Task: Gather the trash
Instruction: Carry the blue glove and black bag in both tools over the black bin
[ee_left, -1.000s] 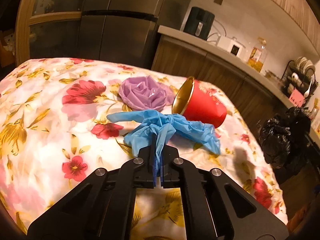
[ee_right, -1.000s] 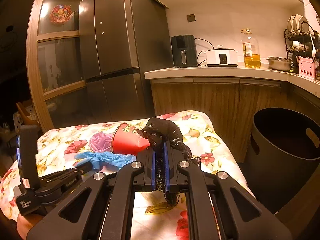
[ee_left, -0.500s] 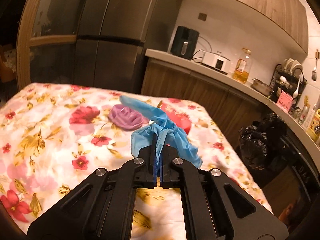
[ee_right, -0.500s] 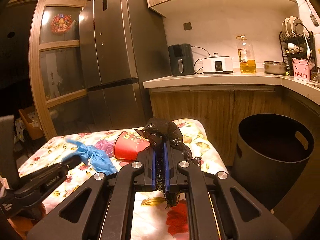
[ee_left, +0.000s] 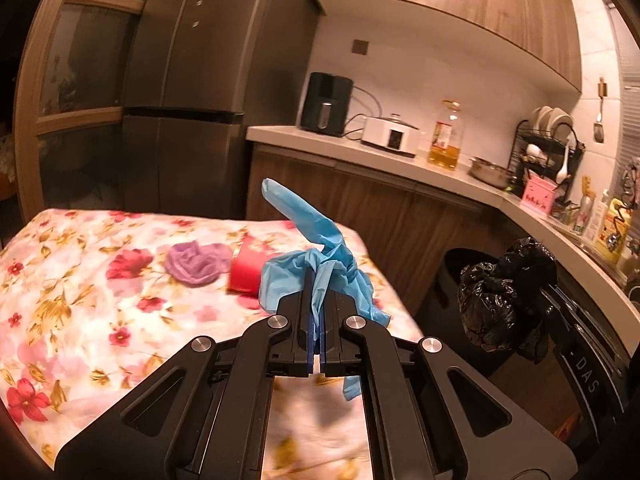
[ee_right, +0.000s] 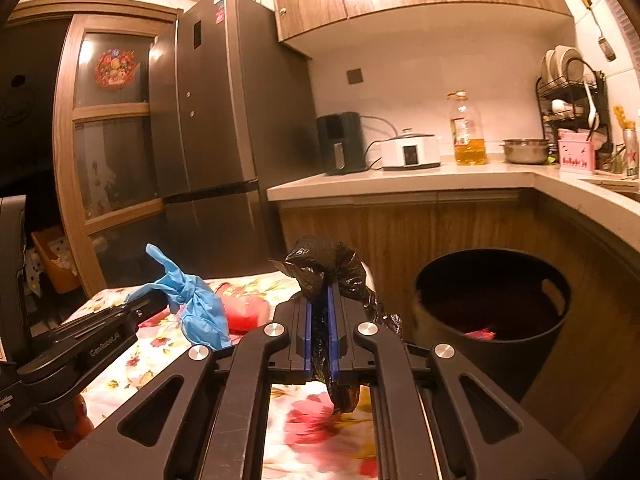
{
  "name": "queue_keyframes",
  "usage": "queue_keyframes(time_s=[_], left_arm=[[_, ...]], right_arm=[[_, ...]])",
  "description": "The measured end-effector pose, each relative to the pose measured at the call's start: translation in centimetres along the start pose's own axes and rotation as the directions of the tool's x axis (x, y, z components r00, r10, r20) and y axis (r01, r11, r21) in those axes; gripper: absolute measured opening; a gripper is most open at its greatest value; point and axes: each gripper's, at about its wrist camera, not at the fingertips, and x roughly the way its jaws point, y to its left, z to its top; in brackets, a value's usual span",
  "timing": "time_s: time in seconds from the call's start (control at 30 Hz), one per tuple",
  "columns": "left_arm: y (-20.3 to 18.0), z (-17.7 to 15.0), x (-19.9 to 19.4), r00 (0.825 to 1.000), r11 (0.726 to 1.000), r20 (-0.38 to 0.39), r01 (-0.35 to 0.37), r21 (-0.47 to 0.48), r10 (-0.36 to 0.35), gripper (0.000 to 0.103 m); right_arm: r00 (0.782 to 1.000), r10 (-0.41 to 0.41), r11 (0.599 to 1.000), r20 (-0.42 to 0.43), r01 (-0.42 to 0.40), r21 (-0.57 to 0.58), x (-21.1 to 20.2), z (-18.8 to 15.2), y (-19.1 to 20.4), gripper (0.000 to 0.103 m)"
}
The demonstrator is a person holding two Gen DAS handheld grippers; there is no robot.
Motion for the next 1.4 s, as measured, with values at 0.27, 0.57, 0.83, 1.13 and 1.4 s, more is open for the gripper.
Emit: queue_keyframes(time_s=[0.27,0.57,0.83,1.13,1.4], left_arm=[[-4.6,0.6,0.2,0.998,0.996,0.000,0.066,0.052,-0.066,0.000],[-9.1,1.9,1.8,0.991,0.986,0.006,0.135,0.097,-0.136,0.000],[-13.3,3.5,3.7,0.976,0.969,0.013,0.216,0.124,-0.219,0.000],[-16.6,4.1,5.9,0.964,0.955,0.004,0.262,0.142,-0.265,0.000],[-18.3,4.4,7.5,0.958,0.947,0.001,0.284,0.150,-0.288,0.000]], right_arm=[[0.998,-0.049,0.999,0.038,0.048,0.025,-1.5,1.3,-2.8,0.007],[0.991,-0.115,0.993,0.064,0.113,0.032,-1.8,2.5,-5.9,0.007],[0.979,-0.185,0.982,0.090,0.181,0.056,-1.9,4.1,-9.9,0.007],[0.969,-0.229,0.972,0.092,0.223,0.075,-0.7,5.3,-12.8,0.007],[0.967,-0.239,0.970,0.090,0.233,0.073,0.3,5.8,-14.0,0.007]])
